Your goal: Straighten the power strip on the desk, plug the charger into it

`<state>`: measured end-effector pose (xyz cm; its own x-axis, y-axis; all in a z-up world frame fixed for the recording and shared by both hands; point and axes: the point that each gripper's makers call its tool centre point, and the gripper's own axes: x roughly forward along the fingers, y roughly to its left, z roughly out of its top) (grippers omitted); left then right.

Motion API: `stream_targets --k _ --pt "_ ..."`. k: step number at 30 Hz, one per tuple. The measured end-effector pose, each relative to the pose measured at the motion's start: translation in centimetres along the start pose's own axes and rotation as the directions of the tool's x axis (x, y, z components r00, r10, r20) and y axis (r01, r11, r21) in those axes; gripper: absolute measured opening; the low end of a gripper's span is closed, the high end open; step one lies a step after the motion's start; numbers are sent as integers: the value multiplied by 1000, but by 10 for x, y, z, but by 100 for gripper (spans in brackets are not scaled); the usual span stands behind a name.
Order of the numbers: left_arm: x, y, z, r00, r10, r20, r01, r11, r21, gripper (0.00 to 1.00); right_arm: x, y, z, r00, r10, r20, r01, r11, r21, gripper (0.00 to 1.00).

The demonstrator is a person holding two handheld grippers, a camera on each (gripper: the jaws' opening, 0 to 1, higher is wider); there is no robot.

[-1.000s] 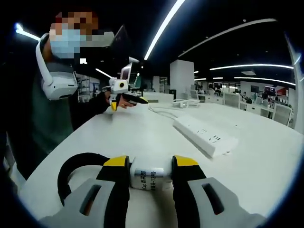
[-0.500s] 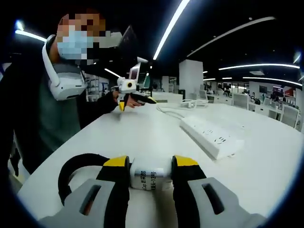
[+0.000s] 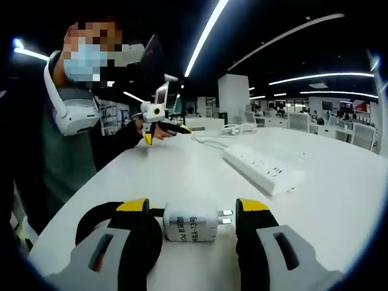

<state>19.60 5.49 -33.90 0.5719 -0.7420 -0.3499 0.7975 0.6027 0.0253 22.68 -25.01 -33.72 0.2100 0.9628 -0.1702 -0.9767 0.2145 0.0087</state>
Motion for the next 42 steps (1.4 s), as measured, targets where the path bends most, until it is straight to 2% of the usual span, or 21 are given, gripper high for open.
stream_targets --k 3,5,7,8,13,16,17,18,19,22,25,27,29,30,32,33,34,36,37,38,42 --pt "-1 -1 1 1000 -4 6 4 1000 4 99 -4 -10 8 993 -112 43 111 994 24 52" --pt "-1 -1 2 1000 -9 8 9 1000 7 99 -8 -19 12 971 -233 52 228 970 81 51" --pt "-1 -2 3 1000 -16 13 16 1000 9 99 -8 -17 16 955 -288 74 282 956 78 50" --pt "-1 -2 3 1000 -17 14 17 1000 9 99 -8 -17 12 946 -321 48 318 946 61 50" --pt "-2 -2 3 1000 -18 17 18 1000 9 99 -4 -4 4 916 -402 -7 402 915 26 51" --pt "-2 -3 3 1000 -23 18 22 1000 9 99 -6 -2 1 890 -456 -32 457 887 68 57" --pt "-2 -3 3 999 -26 20 26 1000 10 99 -5 1 1 888 -460 -30 461 886 61 58" --pt "-3 -4 3 999 -30 22 30 1000 10 99 -6 1 1 874 -484 -28 485 873 45 58" --pt "-3 -5 4 999 -33 24 32 999 10 99 -9 1 1 850 -526 -30 527 849 30 58" --pt "-3 -5 4 999 -34 25 34 999 13 99 -9 7 3 826 -563 -28 564 825 36 57" --pt "-3 -5 4 999 -34 26 34 999 14 99 -10 9 6 790 -614 -14 613 788 53 56" --pt "-4 -6 3 999 -38 24 37 999 17 99 -13 9 5 752 -658 -28 657 747 103 55" --pt "-4 -7 4 999 -43 28 43 999 17 99 -13 9 9 714 -700 -5 697 709 109 54" --pt "-4 -7 4 999 -44 29 44 999 16 99 -14 9 10 701 -713 -5 709 696 111 54" --pt "-4 -7 3 999 -43 29 43 999 17 99 -13 8 7 661 -750 -27 748 656 100 53" --pt "-5 -7 3 999 -43 28 42 999 18 99 -12 9 7 657 -753 -31 752 652 99 53" --pt "-5 -7 3 999 -44 26 43 999 19 99 -13 8 5 637 -770 -45 770 632 82 53" --pt "-7 -8 2 999 -46 26 46 999 20 99 -13 8 2 612 -788 -66 790 606 89 52" --pt "-7 -9 3 998 -48 28 48 999 20 99 -13 8 2 606 -792 -72 795 599 98 50" --pt "-8 -9 3 998 -52 29 51 998 20 99 -15 8 1 588 -805 -73 806 578 125 50" --pt "-10 -9 2 998 -53 32 53 998 20 99 -18 6 -2 549 -830 -99 834 536 131 45"
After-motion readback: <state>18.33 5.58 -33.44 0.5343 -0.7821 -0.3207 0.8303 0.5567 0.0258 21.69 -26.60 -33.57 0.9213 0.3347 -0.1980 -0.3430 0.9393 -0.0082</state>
